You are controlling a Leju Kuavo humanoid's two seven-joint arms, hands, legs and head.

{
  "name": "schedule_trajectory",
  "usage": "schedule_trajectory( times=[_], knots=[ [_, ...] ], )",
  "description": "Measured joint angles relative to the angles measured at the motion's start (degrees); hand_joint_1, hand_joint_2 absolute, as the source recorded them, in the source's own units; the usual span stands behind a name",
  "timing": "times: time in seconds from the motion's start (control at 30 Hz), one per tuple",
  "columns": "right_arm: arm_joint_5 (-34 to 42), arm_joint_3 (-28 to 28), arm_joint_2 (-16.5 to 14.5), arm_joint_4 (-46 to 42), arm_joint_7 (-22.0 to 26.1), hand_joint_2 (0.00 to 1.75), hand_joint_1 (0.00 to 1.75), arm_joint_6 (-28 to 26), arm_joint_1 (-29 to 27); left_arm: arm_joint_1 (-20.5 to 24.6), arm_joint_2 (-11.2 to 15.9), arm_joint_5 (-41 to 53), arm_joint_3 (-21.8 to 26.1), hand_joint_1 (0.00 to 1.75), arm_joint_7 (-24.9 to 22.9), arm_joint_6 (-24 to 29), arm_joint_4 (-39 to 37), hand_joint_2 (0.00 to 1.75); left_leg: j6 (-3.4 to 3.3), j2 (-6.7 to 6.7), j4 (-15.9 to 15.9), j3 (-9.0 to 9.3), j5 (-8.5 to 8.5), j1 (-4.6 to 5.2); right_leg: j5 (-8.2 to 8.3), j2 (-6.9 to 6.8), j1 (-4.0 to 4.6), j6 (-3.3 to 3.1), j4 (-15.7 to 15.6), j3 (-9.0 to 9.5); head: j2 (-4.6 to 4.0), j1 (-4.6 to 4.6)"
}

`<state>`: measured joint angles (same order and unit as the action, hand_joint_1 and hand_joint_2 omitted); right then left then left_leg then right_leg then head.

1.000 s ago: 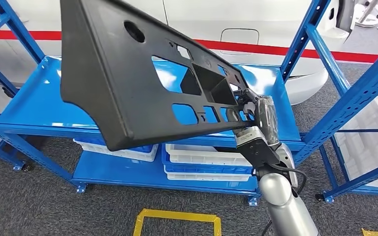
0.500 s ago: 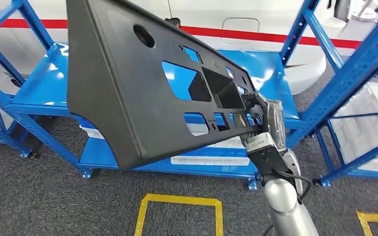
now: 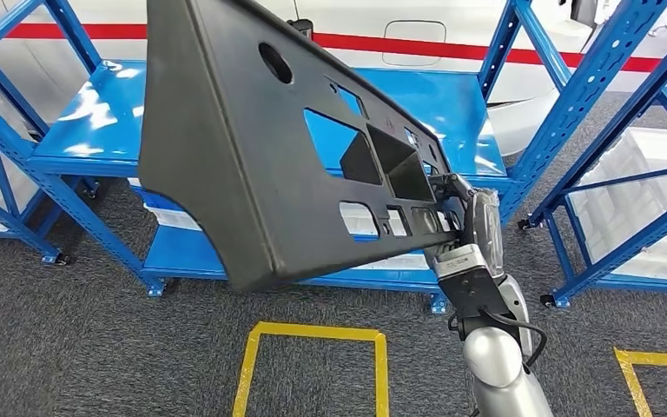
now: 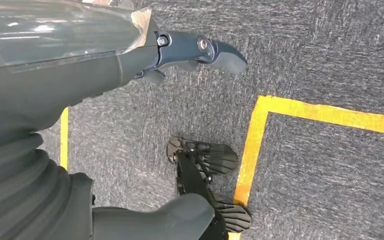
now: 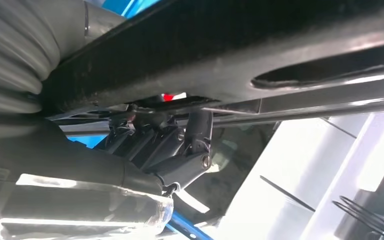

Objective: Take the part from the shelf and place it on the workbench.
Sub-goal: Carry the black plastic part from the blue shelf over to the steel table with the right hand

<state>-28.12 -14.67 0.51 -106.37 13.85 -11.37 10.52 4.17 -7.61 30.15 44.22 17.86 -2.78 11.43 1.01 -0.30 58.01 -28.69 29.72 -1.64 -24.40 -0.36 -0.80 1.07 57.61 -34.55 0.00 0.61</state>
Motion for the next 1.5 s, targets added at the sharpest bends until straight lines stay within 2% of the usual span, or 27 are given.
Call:
schedule_trajectory(
  times=[0.07,0.1,0.17,0.23,0.3,0.33,0.4,0.47,0.5,0.57,0.6,0.67,0.73,0.77,0.83,0.9,0.97,1.0,1.1,1.13,1.2,1.27,1.3,1.33,1.4,1.47,1.5],
  knots=[
    [-0.02,0.13,-0.08,-0.2,0.04,1.75,1.75,0.0,-0.09,-0.03,-0.01,0.03,0.0,0.0,-0.02,-0.02,-0.01,1.75,-1.25,0.24,-0.65,-0.58,-0.63,0.22,0.67,-0.03,0.08,0.94,0.03,-0.54,0.0,-0.04],
    [-0.02,0.22,-0.08,-0.28,0.05,1.75,1.75,-0.01,-0.16,-0.03,-0.02,0.03,0.0,0.0,-0.05,-0.02,-0.02,1.75,-2.03,0.44,-0.87,-1.1,-1.3,0.23,-0.03,0.04,0.13,0.99,0.69,-1.16,0.0,-0.09],
    [-0.02,0.38,-0.04,-0.37,0.05,1.75,1.75,-0.02,-0.31,0.03,-0.03,0.03,0.0,0.0,-0.09,-0.02,-0.02,1.75,-3.21,0.84,-1.24,-2.52,-2.86,0.17,-4.22,0.17,0.16,0.37,5.08,-3.08,0.0,-0.42],
    [-0.02,0.45,-0.01,-0.41,0.05,1.75,1.75,-0.02,-0.45,0.04,-0.01,0.03,0.0,0.0,-0.11,-0.02,-0.02,1.75,-3.57,0.99,-1.21,-4.36,-4.3,0.42,-8.81,0.23,0.04,0.03,12.39,-5.03,0.0,-0.74],
    [-0.02,0.49,0.01,-0.42,0.05,1.75,1.75,-0.01,-0.6,0.03,0.01,0.03,0.01,0.0,-0.11,-0.02,-0.02,1.75,-3.49,1.12,-1.14,-6.26,-5.78,0.58,-9.2,0.23,-0.1,0.94,16.51,-4.68,0.0,-0.8],
    [-0.02,0.49,0.01,-0.43,0.05,1.75,1.75,0.0,-0.66,0.03,0.0,0.03,0.01,0.0,-0.11,-0.04,-0.02,1.75,-3.35,1.15,-1.12,-7.17,-6.51,0.59,-7.96,0.22,-0.15,1.61,15.76,-3.1,0.0,-0.81],
    [-0.15,0.5,-0.01,-0.52,0.05,1.75,1.75,0.0,-0.68,0.04,-0.01,0.16,0.01,0.0,-0.11,-0.09,-0.01,1.75,-2.87,1.15,-1.03,-8.67,-7.87,0.63,-5.91,0.22,-0.27,2.31,8.95,2.73,0.0,-0.86],
    [-0.49,0.55,-0.11,-0.85,0.02,1.75,1.75,-0.02,-0.75,0.05,-0.01,0.39,0.0,0.0,-0.13,-0.16,0.02,1.75,-2.25,1.11,-1.02,-9.52,-9.21,0.83,-6.65,0.35,0.05,1.7,0.43,8.3,0.0,-0.81],
    [-0.66,0.63,-0.18,-1.08,-0.01,1.75,1.75,-0.03,-0.87,0.03,0.01,0.55,0.0,0.0,-0.14,-0.27,0.04,1.75,-1.93,1.09,-1.16,-9.72,-9.87,0.9,-7.22,0.42,0.35,1.24,-1.94,9.54,0.0,-0.75],
    [-0.98,0.9,-0.35,-1.51,-0.09,1.75,1.75,-0.04,-1.3,-0.08,0.09,0.85,0.0,0.0,-0.17,-0.64,0.04,1.75,-1.22,1.03,-1.55,-10.04,-10.86,0.74,-6.86,0.46,0.34,0.19,-2.71,9.03,0.0,-0.63],
    [-1.12,1.04,-0.5,-1.71,-0.12,1.75,1.75,-0.01,-1.54,-0.17,0.16,1.02,0.0,0.0,-0.17,-0.88,0.03,1.75,-0.87,0.94,-1.15,-10.4,-10.1,0.58,-6.34,0.4,0.12,-0.48,-2.68,8.62,0.0,-0.6],
    [-1.3,1.24,-0.91,-1.96,-0.17,1.75,1.75,0.25,-2.02,-0.32,0.26,1.3,-0.01,0.0,-0.01,-1.22,0.03,1.75,-0.32,0.73,2.83,-11.78,-5.19,0.32,-5.01,0.2,-0.37,-1.9,-2.73,7.7,0.0,-0.47],
    [-1.34,1.31,-1.34,-2.05,-0.19,1.75,1.75,0.8,-2.32,-0.3,0.25,1.47,-0.01,0.0,0.23,-1.21,0.02,1.75,0.12,0.58,10.4,-13.46,0.72,0.28,-3.69,0.08,-0.03,-2.53,-2.63,6.42,0.0,-0.36],
    [-1.34,1.32,-1.54,-2.05,-0.19,1.75,1.75,1.05,-2.39,-0.27,0.26,1.48,-0.01,0.0,0.32,-1.04,0.02,1.75,0.29,0.51,13.71,-13.83,2.0,0.28,-3.05,0.08,0.11,-2.54,-2.52,5.56,0.0,-0.35],
    [-1.35,1.34,-1.86,-2.04,-0.19,1.75,1.75,1.24,-2.46,-0.24,0.26,1.49,0.0,0.0,0.39,-0.74,0.02,1.75,0.33,0.43,15.27,-12.14,0.93,0.28,-2.01,0.14,0.26,-2.32,-2.13,3.77,0.0,-0.34],
    [-1.51,1.56,-2.05,-2.07,-0.25,1.75,1.75,1.12,-2.53,-0.2,0.26,1.82,-0.03,0.0,0.31,-0.73,0.03,1.75,-0.11,0.28,9.25,-7.0,-1.5,0.32,-1.38,0.2,0.28,-1.91,-1.55,2.37,0.0,-0.32],
    [-1.78,2.06,-2.18,-2.27,-0.48,1.75,1.75,0.93,-2.65,-0.13,0.31,2.51,-0.08,0.0,0.01,-0.97,0.03,1.75,-0.77,-0.04,2.05,-2.17,-1.8,0.57,-0.83,0.11,0.47,-1.16,-1.05,1.49,0.0,-0.37],
    [-1.9,2.37,-2.23,-2.41,-0.61,1.75,1.75,0.92,-2.74,-0.12,0.32,2.8,-0.1,0.0,-0.19,-1.06,0.02,1.75,-1.08,-0.19,0.08,-1.04,-1.51,0.78,-0.5,0.02,0.47,-0.67,-0.98,1.18,0.0,-0.4],
    [-1.99,3.1,-2.26,-2.68,-0.68,1.75,1.75,1.5,-3.08,-0.06,0.16,2.91,-0.1,0.0,-0.73,-0.97,-0.01,1.75,-2.29,0.06,-1.61,-0.97,-2.27,0.98,-0.1,0.09,0.5,0.57,-0.8,0.3,0.0,-0.42],
    [-2.0,3.26,-2.26,-2.69,-0.63,1.75,1.75,1.83,-3.13,0.04,0.08,2.73,-0.09,0.0,-0.87,-0.86,-0.02,1.75,-2.89,0.26,-2.14,-1.2,-2.77,0.87,-1.13,0.18,0.58,0.53,0.3,-0.43,0.0,-0.55],
    [-2.08,3.41,-2.26,-2.52,-0.46,1.75,1.75,2.49,-3.15,0.23,-0.03,2.12,-0.02,0.0,-1.14,-0.62,-0.02,1.75,-3.69,0.65,-2.72,-1.99,-3.68,0.77,-5.17,0.26,0.48,0.09,6.01,-2.79,0.0,-0.84],
    [-2.2,3.39,-2.26,-2.01,-0.24,1.75,1.75,3.04,-3.13,0.26,-0.07,1.46,0.18,0.0,-1.35,-0.31,-0.02,1.75,-3.86,0.91,-2.62,-3.13,-4.47,0.8,-8.79,0.26,0.15,0.13,13.67,-4.86,0.0,-1.04],
    [-2.22,3.38,-2.27,-1.61,-0.08,1.75,1.75,3.26,-3.09,0.26,-0.11,1.15,0.34,0.0,-1.42,-0.17,-0.02,1.75,-3.81,1.0,-2.51,-3.66,-4.84,0.78,-9.35,0.26,-0.04,0.56,15.64,-4.9,0.0,-1.06],
    [-2.16,3.37,-2.29,-1.13,0.12,1.75,1.75,3.49,-2.98,0.27,-0.17,0.84,0.57,0.0,-1.48,-0.04,-0.02,1.75,-3.68,1.06,-2.37,-4.16,-5.16,0.74,-8.92,0.25,-0.23,1.18,15.39,-3.87,0.0,-1.1],
    [-1.96,3.36,-2.49,-0.19,0.51,1.75,1.75,3.9,-2.52,0.3,-0.33,0.34,1.08,0.0,-1.56,0.12,-0.02,1.75,-3.26,1.09,-1.87,-5.09,-5.67,0.59,-6.39,0.24,-0.7,2.45,8.62,1.01,0.0,-1.11],
    [-1.79,3.28,-2.8,0.5,0.75,1.75,1.75,4.13,-1.91,0.36,-0.42,0.09,1.48,0.0,-1.61,0.24,-0.02,1.75,-2.57,1.05,-1.25,-6.08,-6.23,0.62,-5.0,0.33,-0.56,2.67,0.84,5.79,0.0,-1.09],
    [-1.76,3.25,-2.93,0.74,0.81,1.75,1.75,4.17,-1.71,0.39,-0.43,0.03,1.61,0.0,-1.63,0.31,-0.02,1.75,-2.21,1.02,-1.03,-6.46,-6.58,0.73,-4.86,0.39,-0.34,2.45,-1.17,6.82,0.0,-1.1]
  ],
)
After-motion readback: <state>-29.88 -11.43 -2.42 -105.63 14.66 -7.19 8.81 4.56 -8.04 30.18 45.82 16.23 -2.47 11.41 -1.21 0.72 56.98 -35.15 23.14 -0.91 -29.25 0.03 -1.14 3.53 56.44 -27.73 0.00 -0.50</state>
